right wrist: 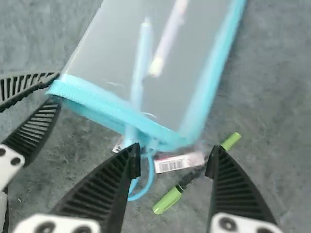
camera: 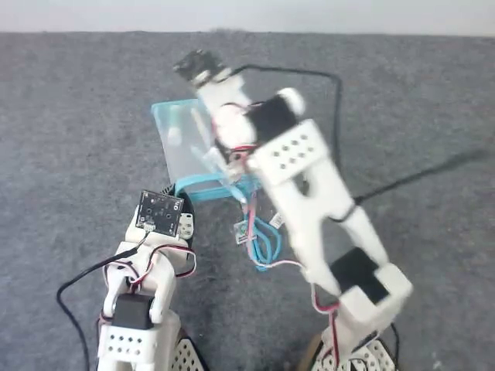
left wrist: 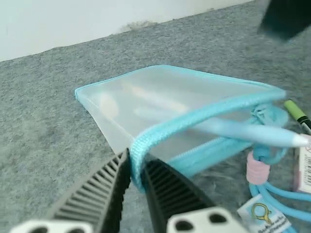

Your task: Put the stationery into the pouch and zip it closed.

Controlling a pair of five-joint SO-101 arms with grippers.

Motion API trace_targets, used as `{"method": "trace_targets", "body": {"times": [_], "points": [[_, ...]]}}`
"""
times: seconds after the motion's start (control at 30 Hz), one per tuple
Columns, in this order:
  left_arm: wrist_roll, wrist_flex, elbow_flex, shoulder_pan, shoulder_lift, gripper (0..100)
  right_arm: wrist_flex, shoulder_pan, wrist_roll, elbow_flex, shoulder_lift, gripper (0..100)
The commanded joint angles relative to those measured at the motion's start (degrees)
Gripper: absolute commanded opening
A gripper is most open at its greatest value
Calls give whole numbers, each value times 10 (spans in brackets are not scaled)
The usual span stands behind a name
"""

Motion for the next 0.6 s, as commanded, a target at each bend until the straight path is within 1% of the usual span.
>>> {"method": "trace_targets", "body": {"times": [0.0, 0.07, 0.13, 0.2, 0.27, 0.33, 0.4, 0.57], "points": [[3, -23, -4, -28, -8, 12, 7, 33, 30, 113, -79, 219], [3, -22, -4, -27, -8, 12, -28, 32, 47, 207, -108, 210], [3, -20, -4, -27, -8, 12, -65, 29, 51, 289, -148, 171], [3, -19, -4, -27, -7, 12, -98, 18, 53, 360, -198, 99], [3, -19, -4, -27, -7, 12, -131, -8, 77, 423, -251, 2], [3, -19, -4, -27, -7, 12, -148, -38, 91, 469, -296, 27], [3, -19, -4, -27, -7, 12, -164, -65, 81, 498, -328, 12], [3, -19, -4, -27, -7, 12, -214, -84, 59, 511, -345, 7]]}}
